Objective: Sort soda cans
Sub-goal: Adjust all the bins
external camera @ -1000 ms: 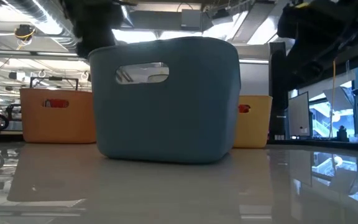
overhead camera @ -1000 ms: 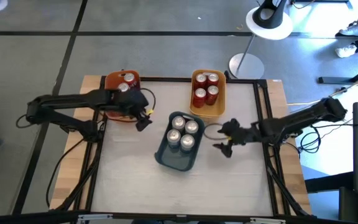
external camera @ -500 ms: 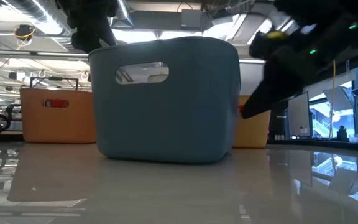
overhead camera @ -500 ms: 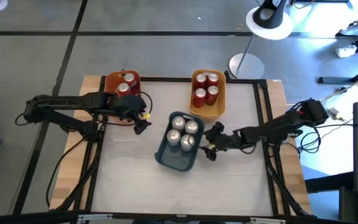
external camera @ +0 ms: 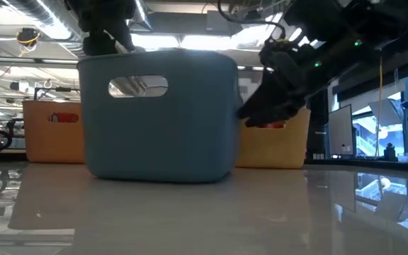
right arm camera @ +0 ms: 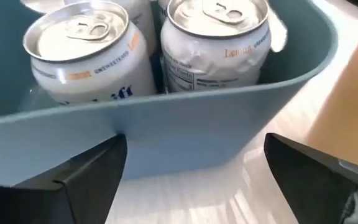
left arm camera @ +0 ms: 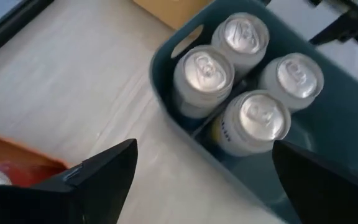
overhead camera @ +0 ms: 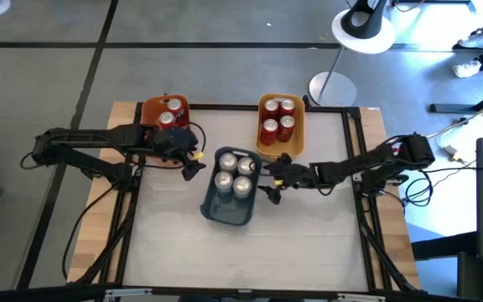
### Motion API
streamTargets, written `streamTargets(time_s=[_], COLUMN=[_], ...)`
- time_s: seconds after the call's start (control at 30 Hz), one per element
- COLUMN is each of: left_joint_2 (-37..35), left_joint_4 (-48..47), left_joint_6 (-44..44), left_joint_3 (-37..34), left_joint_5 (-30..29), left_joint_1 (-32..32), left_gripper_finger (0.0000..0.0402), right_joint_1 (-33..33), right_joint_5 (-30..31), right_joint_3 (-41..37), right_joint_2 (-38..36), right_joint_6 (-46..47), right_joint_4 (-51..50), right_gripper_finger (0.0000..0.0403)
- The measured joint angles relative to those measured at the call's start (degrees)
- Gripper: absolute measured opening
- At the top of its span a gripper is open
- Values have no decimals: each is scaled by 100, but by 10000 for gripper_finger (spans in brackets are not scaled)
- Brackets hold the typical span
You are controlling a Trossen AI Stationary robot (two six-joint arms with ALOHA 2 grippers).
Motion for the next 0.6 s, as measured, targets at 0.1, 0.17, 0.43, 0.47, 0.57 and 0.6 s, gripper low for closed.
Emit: streamTargets(time_s=[0.1,0.17,0.43,0.47,0.57,0.6], left_joint_2=[28,44,98,98,95,96], left_joint_4=[109,224,483,476,633,686], left_joint_6=[-1,0,-26,-19,6,32], left_joint_3=[-14,-48,-355,-356,-356,-356], left_joint_5=[2,2,4,4,2,4], left_joint_1=[-2,-1,-1,-6,-60,-89], left_gripper_finger=[361,361,361,361,361,361], right_joint_1=[-119,-167,-197,-199,-204,-204], right_joint_5=[-153,-223,105,165,242,253], right_joint_3=[-4,-4,150,221,424,499], right_joint_2=[192,351,812,860,960,996], right_joint_6=[-31,-40,-176,-234,-454,-515], right_joint_4=[450,787,1415,1415,1409,1423], right_gripper_finger=[381,381,381,381,381,381])
